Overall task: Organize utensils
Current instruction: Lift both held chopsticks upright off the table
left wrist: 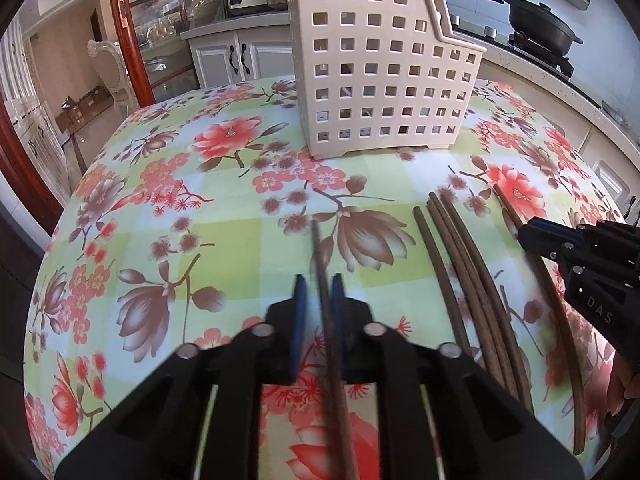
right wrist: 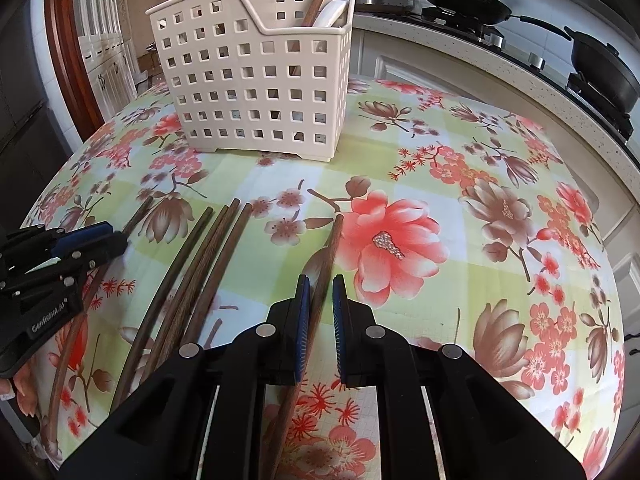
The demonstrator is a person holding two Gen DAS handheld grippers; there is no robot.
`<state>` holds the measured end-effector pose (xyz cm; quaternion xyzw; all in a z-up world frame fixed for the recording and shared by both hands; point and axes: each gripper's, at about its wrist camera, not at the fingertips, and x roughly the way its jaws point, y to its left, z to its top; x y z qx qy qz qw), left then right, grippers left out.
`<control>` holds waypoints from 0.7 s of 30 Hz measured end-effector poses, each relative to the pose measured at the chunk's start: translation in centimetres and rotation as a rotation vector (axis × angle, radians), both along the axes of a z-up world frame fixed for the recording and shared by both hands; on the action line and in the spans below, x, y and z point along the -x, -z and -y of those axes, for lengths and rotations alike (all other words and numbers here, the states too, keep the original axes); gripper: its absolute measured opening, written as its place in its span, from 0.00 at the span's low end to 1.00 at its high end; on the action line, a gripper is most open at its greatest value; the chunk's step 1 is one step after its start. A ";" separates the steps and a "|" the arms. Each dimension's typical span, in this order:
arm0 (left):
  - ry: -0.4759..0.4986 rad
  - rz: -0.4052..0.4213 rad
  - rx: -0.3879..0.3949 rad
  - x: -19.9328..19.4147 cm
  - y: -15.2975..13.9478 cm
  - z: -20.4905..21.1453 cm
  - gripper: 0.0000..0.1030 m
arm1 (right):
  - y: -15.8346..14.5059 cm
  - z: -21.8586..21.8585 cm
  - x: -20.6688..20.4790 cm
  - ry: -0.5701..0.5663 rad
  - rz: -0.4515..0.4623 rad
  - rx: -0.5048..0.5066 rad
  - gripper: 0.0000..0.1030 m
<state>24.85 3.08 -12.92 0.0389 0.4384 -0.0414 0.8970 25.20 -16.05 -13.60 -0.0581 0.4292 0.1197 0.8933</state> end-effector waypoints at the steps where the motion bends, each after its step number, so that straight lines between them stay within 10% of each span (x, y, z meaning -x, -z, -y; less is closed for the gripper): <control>1: 0.003 -0.001 0.005 0.0 0.0 -0.1 0.06 | 0.0 0.0 0.1 0.001 0.002 -0.001 0.08; 21: 0.007 0.163 0.132 4.0 -6.8 -1.5 0.05 | -6.4 1.3 3.4 -0.006 0.154 -0.144 0.06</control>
